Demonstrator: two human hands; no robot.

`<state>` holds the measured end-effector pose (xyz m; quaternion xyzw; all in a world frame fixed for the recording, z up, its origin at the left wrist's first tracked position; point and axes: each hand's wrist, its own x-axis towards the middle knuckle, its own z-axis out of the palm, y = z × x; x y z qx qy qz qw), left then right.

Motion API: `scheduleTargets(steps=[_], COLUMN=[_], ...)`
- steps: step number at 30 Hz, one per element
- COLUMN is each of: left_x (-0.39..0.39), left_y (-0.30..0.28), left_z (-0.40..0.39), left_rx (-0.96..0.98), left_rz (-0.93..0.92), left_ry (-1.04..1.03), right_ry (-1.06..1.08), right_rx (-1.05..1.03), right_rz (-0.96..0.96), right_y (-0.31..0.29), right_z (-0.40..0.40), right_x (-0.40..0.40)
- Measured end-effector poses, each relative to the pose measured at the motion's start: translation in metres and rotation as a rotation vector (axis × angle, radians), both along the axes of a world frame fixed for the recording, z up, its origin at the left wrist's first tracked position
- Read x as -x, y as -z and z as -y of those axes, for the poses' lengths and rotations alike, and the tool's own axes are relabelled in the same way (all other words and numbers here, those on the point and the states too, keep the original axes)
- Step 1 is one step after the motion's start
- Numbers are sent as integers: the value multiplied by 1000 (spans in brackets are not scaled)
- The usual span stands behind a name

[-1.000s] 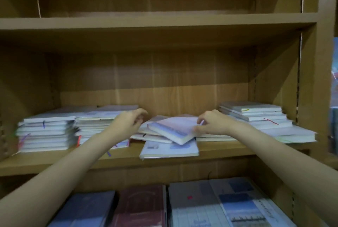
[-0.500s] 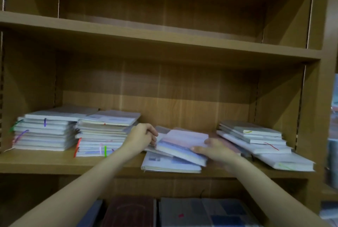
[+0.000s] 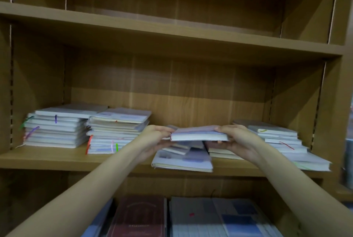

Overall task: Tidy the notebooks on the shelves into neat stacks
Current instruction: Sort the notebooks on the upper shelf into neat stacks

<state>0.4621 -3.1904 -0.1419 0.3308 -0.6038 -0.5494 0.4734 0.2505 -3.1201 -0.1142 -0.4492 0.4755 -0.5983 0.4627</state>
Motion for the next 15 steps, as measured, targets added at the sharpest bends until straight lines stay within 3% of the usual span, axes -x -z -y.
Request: scheduleTargets(steps=[7, 11, 15], left_x=[40, 58, 73], left_y=[-10, -12, -11], left_z=[5, 6, 6], left_rx=[50, -4, -48], left_rz=[28, -42, -53], left_ry=[-51, -66, 12], right_ry=[-42, -23, -10], right_rx=[173, 225, 279], right_rz=[434, 548, 491], right_y=[29, 44, 43], right_z=[-4, 1, -4], right_x=[17, 34, 51])
